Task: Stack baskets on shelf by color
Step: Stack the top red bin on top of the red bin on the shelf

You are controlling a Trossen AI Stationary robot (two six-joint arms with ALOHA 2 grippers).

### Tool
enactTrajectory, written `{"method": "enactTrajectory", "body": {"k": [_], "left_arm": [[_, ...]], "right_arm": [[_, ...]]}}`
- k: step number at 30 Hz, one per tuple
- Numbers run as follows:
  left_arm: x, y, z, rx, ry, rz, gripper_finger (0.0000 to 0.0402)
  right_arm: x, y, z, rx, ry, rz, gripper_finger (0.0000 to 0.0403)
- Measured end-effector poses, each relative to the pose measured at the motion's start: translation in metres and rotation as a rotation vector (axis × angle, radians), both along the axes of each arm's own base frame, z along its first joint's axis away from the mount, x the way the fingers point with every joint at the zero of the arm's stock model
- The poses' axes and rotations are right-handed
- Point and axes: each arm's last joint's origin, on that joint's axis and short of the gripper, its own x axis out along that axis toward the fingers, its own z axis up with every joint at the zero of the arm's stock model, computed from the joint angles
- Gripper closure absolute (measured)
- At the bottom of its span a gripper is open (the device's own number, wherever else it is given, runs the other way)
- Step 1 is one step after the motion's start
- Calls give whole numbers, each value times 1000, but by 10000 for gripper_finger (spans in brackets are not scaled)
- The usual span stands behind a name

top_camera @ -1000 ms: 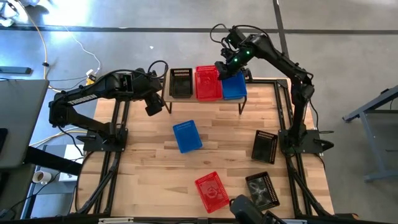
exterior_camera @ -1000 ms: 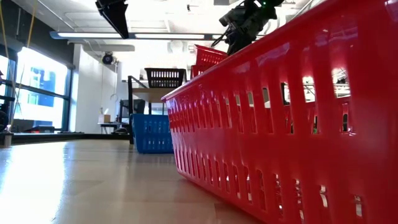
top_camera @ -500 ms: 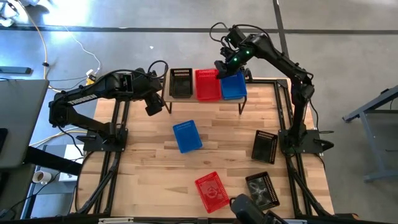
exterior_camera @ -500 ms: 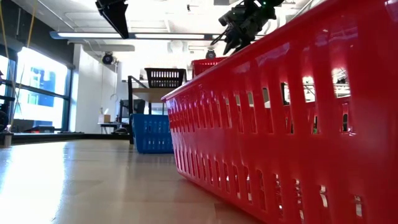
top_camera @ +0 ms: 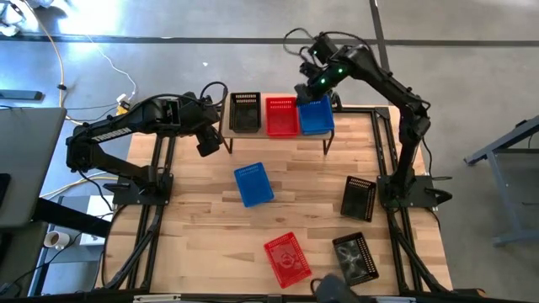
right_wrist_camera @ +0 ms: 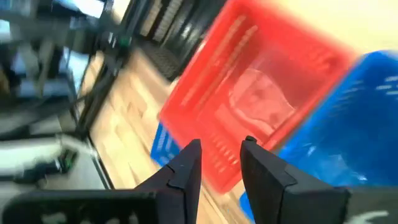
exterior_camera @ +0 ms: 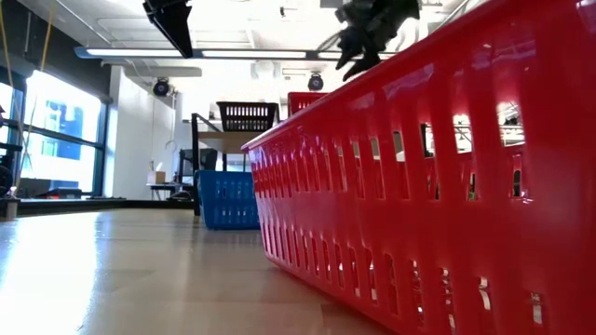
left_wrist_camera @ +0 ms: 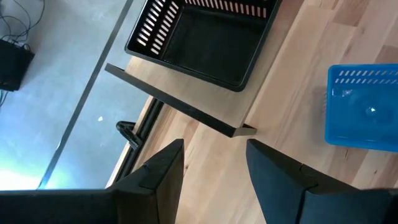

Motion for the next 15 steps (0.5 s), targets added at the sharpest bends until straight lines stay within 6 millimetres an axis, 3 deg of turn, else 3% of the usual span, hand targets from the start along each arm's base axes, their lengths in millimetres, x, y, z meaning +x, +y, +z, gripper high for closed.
{"method": "enactTrajectory", "body": {"k": [10, 15], "left_arm": [[0, 0, 0, -1, -4, 7, 236], [0, 0, 0, -1, -4, 7, 236]], "right_arm": [[35, 71, -6, -247, 129, 363, 305], [48, 97, -7, -401, 165, 472, 305]]}}
